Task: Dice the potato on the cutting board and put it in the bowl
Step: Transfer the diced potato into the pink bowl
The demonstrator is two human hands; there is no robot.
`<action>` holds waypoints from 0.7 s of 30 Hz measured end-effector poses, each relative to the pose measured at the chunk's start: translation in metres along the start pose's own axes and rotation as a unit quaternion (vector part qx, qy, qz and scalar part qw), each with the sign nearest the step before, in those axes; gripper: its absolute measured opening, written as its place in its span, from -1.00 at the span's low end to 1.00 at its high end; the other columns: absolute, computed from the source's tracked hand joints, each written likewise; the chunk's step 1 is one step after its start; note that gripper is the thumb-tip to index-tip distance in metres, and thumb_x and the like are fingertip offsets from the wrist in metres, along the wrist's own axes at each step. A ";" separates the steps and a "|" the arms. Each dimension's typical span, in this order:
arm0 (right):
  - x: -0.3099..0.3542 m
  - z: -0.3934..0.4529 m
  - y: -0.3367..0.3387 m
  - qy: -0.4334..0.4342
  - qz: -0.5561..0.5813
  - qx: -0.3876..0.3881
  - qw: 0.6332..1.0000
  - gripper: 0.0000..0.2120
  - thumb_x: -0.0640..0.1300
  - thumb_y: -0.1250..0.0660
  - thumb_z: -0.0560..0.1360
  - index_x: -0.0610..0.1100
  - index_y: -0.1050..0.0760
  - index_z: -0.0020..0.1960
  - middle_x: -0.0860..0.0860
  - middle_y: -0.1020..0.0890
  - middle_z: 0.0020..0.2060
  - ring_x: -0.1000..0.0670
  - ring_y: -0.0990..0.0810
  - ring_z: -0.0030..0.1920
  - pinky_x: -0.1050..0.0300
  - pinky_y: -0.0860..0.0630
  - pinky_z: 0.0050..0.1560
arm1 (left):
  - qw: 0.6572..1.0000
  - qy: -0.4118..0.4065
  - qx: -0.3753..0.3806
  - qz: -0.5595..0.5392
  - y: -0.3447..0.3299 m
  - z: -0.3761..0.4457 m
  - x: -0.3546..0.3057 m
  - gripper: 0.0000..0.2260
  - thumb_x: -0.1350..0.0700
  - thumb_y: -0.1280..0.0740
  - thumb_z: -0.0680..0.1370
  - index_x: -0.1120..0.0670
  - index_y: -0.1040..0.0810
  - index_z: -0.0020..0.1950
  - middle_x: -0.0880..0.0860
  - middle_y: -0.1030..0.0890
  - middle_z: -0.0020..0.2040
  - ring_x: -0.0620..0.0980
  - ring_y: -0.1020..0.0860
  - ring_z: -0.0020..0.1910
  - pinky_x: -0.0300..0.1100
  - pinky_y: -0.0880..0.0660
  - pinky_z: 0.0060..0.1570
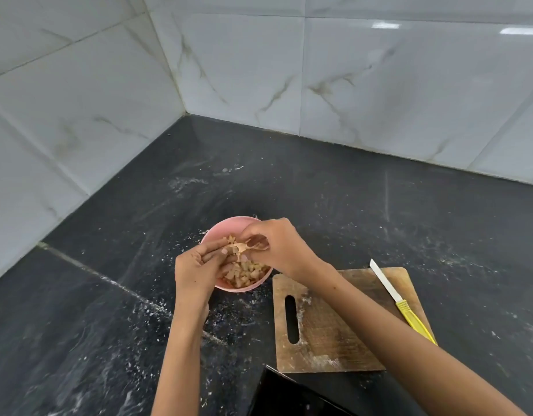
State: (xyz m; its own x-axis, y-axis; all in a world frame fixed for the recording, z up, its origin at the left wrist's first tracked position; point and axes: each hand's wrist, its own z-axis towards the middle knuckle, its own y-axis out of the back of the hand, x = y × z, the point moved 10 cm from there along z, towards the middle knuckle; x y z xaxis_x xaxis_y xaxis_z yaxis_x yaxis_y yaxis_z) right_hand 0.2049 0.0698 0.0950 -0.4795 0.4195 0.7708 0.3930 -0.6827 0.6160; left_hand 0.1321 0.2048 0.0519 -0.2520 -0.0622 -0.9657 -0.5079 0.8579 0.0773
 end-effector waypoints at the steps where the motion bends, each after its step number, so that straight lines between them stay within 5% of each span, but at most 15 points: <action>1: 0.003 0.001 -0.005 0.007 0.005 0.013 1.000 -0.78 -0.17 -0.50 0.36 -0.15 -0.65 0.00 -0.01 -0.70 -0.10 0.05 -0.66 -0.11 0.05 -0.58 0.01 | 1.000 0.008 0.003 -0.014 0.001 0.001 0.001 -0.82 0.39 -0.29 0.55 0.19 -0.65 0.02 0.13 -0.70 -0.22 -0.03 -0.68 -0.24 -0.30 -0.61 -0.26; 9: 0.002 0.014 -0.013 0.024 -0.011 -0.023 0.999 -0.89 -0.29 -0.44 0.40 -0.17 -0.68 -0.08 -0.03 -0.71 -0.15 0.00 -0.66 -0.13 0.04 -0.57 0.04 | 0.995 0.053 0.037 -0.072 -0.003 -0.002 0.000 -0.85 0.27 -0.27 0.60 0.20 -0.63 0.05 0.18 -0.70 -0.16 0.07 -0.69 -0.13 -0.20 -0.64 -0.14; 14: -0.005 0.021 -0.004 0.011 -0.026 -0.009 1.000 -0.83 -0.28 -0.40 0.44 -0.13 -0.68 -0.01 -0.01 -0.71 -0.11 0.02 -0.67 -0.09 0.01 -0.58 0.01 | 1.000 -0.008 0.011 0.011 0.005 0.000 -0.004 -0.83 0.31 -0.43 0.48 0.17 -0.64 0.05 0.10 -0.71 -0.13 -0.13 -0.67 -0.15 -0.37 -0.55 -0.27; 21: 0.025 0.019 -0.007 0.086 0.051 0.033 0.995 -0.86 -0.30 -0.50 0.36 -0.25 -0.68 -0.08 -0.08 -0.71 -0.15 0.07 -0.66 -0.14 0.36 -0.54 -0.02 | 0.997 -0.060 -0.011 0.043 0.008 0.004 -0.010 -0.77 0.35 -0.48 0.41 0.17 -0.65 0.03 0.04 -0.69 -0.10 -0.23 -0.64 -0.19 -0.41 -0.53 -0.20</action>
State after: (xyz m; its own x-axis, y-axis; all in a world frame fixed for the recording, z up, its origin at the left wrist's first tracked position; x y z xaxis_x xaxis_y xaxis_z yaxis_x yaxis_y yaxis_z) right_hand 0.2049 0.0961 0.1130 -0.5588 0.2384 0.7943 0.4937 -0.6740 0.5496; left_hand 0.1343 0.2144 0.0614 -0.1963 0.0735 -0.9778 -0.5076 0.8455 0.1655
